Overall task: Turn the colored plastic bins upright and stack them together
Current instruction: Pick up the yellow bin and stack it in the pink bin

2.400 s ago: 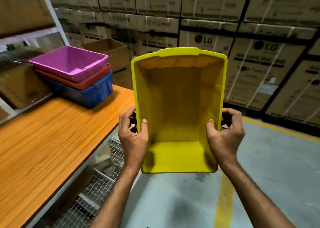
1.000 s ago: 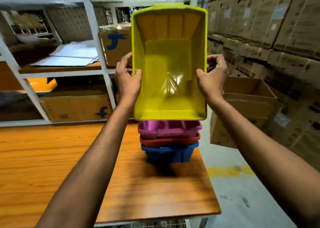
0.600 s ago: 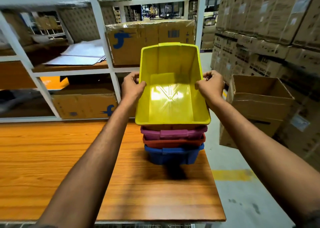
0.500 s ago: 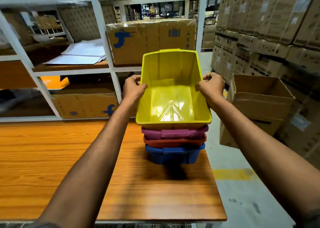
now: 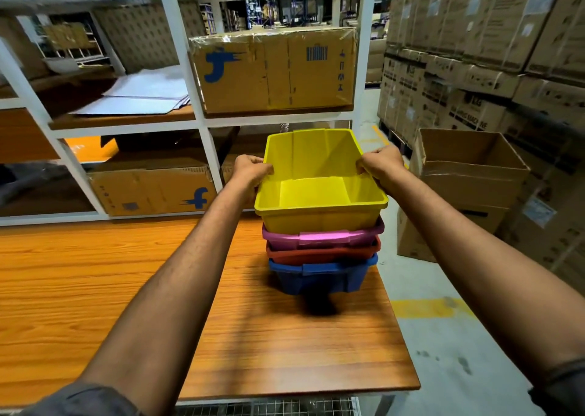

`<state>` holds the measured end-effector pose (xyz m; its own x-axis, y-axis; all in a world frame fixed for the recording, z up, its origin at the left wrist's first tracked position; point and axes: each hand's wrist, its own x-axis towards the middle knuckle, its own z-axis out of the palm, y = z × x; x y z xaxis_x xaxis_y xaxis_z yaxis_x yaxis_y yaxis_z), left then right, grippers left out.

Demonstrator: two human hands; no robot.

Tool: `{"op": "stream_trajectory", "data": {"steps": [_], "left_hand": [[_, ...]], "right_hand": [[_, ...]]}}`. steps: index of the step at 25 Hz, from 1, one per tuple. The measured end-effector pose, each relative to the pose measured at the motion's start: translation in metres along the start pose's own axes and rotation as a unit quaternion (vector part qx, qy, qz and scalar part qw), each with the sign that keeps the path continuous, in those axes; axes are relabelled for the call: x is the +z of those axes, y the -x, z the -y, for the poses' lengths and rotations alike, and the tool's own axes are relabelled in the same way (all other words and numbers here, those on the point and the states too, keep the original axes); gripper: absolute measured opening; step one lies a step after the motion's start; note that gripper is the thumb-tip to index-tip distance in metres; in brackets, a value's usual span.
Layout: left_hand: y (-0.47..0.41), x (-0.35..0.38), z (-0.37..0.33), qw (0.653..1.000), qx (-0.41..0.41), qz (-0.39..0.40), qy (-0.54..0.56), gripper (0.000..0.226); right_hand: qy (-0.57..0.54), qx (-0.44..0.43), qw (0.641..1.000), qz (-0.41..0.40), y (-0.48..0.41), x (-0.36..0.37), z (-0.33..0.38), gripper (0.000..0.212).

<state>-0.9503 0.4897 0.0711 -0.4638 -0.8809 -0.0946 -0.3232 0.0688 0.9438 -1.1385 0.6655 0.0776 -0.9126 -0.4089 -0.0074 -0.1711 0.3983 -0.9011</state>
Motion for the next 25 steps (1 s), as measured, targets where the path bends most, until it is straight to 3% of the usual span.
{"op": "stream_trajectory", "data": {"steps": [3,13,15,19,25], "left_hand": [[-0.002,0.003,0.01,1.0,-0.012,0.003,0.009,0.032],[0.001,0.001,0.015,0.999,-0.023,0.007,0.034,0.033],[0.005,-0.001,0.015,0.999,-0.006,-0.001,0.032,0.042],[0.033,-0.01,0.008,0.995,0.086,-0.055,0.019,0.051],[0.12,-0.015,0.008,0.978,0.171,-0.085,0.086,0.038]], "right_hand": [[0.008,0.015,1.0,0.004,0.0,0.004,-0.006,0.016],[-0.015,0.042,0.998,0.036,-0.002,0.002,-0.013,0.023],[-0.009,0.002,1.0,0.014,0.001,-0.002,-0.012,0.016],[0.014,-0.132,0.99,-0.054,0.022,-0.021,-0.005,0.042],[-0.045,-0.256,0.965,0.029,0.097,-0.032,0.004,0.03]]}}
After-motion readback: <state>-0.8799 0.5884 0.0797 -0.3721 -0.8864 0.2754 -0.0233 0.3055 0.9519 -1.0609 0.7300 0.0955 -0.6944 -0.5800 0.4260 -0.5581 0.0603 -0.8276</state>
